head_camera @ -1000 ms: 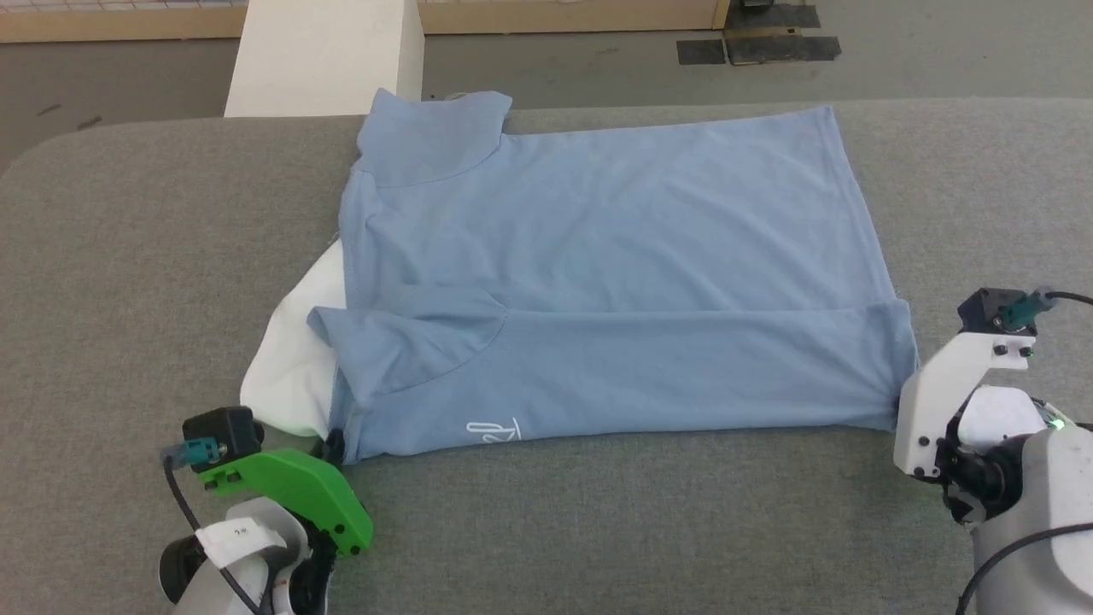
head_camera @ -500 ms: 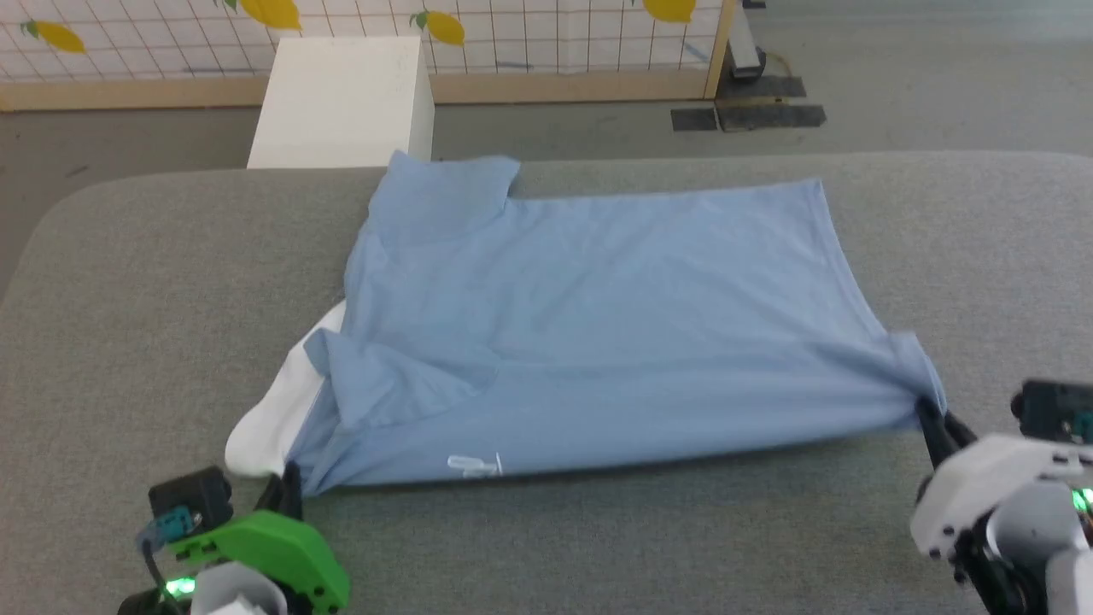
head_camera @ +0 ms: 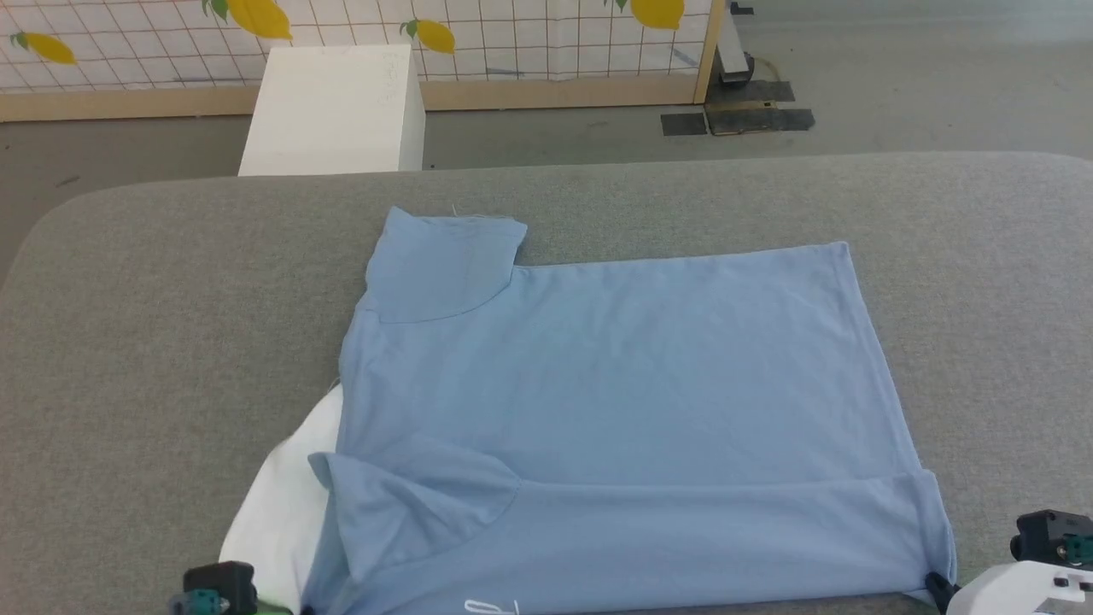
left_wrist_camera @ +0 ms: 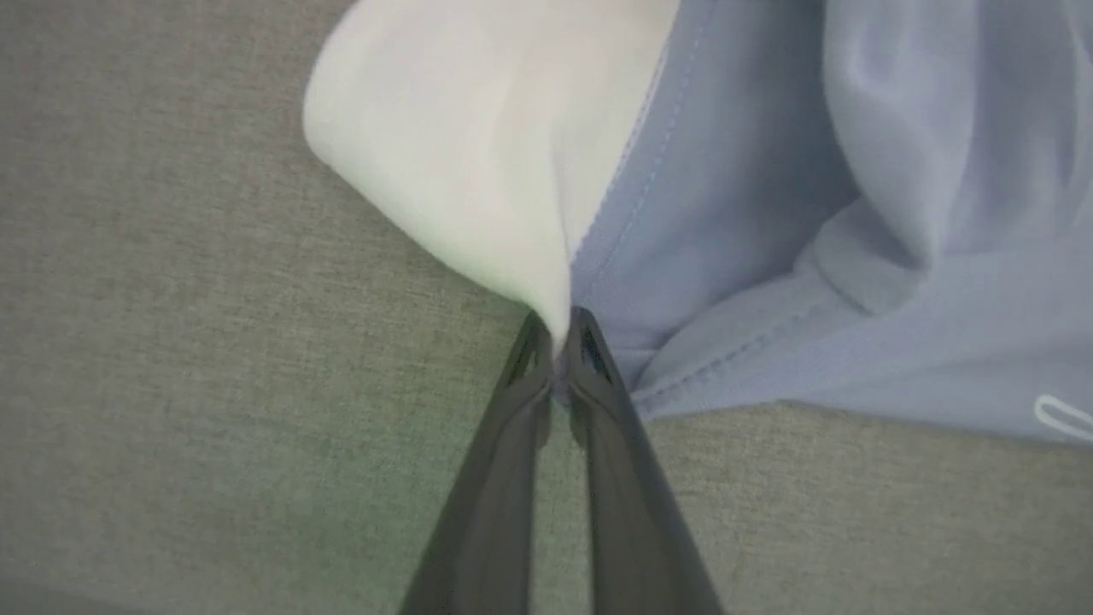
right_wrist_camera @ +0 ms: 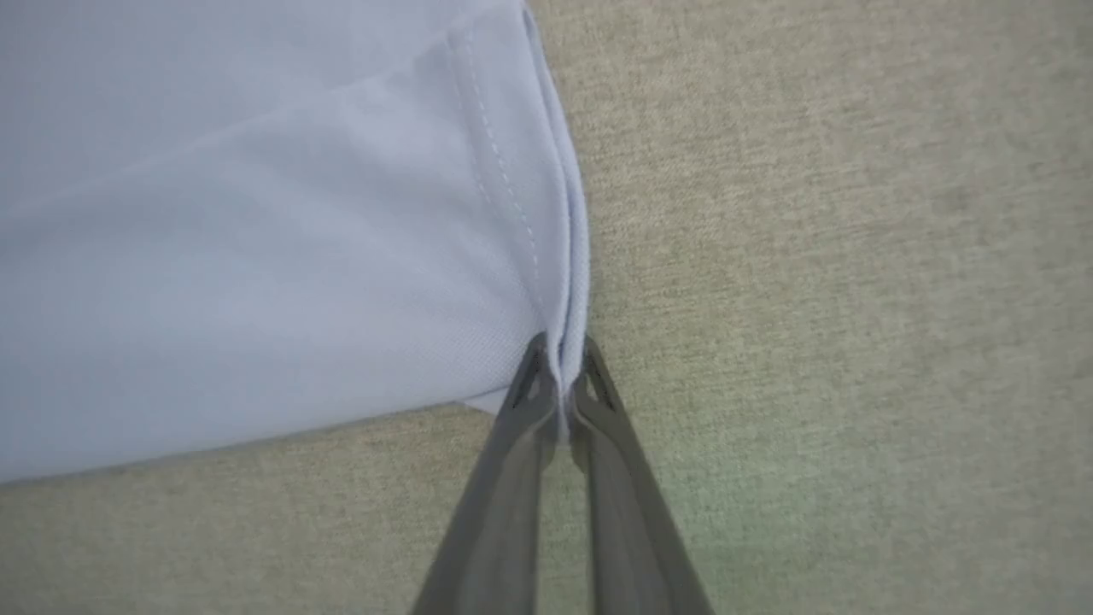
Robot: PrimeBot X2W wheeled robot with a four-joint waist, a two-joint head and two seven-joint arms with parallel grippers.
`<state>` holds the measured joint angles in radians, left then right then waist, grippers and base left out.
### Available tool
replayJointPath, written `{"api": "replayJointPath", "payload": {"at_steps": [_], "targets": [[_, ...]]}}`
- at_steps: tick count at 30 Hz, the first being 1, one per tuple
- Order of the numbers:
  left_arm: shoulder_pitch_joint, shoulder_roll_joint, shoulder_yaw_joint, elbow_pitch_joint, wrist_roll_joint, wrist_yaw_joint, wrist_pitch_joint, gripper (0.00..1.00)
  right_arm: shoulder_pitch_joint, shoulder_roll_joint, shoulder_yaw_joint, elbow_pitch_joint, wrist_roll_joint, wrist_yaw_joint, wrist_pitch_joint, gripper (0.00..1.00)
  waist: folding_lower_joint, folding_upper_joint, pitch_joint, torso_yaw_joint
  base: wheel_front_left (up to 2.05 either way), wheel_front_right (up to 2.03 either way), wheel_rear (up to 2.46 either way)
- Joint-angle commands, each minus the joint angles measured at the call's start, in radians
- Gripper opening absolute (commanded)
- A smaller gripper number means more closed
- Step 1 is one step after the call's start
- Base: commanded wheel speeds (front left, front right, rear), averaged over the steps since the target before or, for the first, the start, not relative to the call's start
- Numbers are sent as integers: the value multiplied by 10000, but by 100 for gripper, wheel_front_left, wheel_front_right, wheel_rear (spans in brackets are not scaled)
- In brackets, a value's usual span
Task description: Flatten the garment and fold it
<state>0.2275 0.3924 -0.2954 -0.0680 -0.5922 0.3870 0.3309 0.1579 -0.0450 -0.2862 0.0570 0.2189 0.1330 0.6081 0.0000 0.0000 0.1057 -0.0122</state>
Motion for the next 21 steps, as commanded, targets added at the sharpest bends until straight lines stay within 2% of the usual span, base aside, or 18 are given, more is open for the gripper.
{"api": "replayJointPath", "payload": {"at_steps": [1, 4, 5, 6, 7, 8, 13, 18, 21], "targets": [[126, 173, -83, 163, -24, 26, 244, 0, 53, -53, -67, 183, -51, -23, 135, 0, 0, 0, 18, -10, 0, 0, 0], [35, 116, -187, 287, -108, -38, 406, 0, 7, -53, -16, 435, 10, -23, 120, 0, 0, 0, 7, -1, 0, 0, 0], [8, 61, -158, 295, -143, -61, 304, 15, -27, -53, 10, 467, 75, -23, -36, 7, 0, 0, -4, -2, 0, 0, 0], [-23, 25, -123, 294, -127, -71, 149, 45, -62, -53, 26, 485, 130, -23, -202, 38, 0, 0, -15, -5, 0, 0, 0], [-82, -26, -56, 290, -104, -96, -108, 100, -94, -53, 112, 487, 206, -23, -402, 67, 0, 0, -32, -6, 0, 0, 0], [-134, -57, 1, 292, -81, -133, -334, 100, -114, -53, 170, 464, 298, -23, -592, 100, 0, 0, -51, -9, 0, 0, 0], [-439, -56, 369, 242, 137, -573, -1951, 100, -308, -53, 343, 192, 614, -23, -2240, 100, 0, 0, -144, -59, 0, 0, 0], [-1143, 138, 629, -47, 738, -1266, -4138, 100, -583, -53, 784, -315, 211, -23, -4237, 100, 0, 0, -35, -113, 0, 0, 0], [-1884, 321, 638, -60, 1017, -1574, -4650, 100, -857, -53, 1047, -639, -283, -23, -5371, 100, 0, 0, 185, -158, 0, 0, 0]]}}
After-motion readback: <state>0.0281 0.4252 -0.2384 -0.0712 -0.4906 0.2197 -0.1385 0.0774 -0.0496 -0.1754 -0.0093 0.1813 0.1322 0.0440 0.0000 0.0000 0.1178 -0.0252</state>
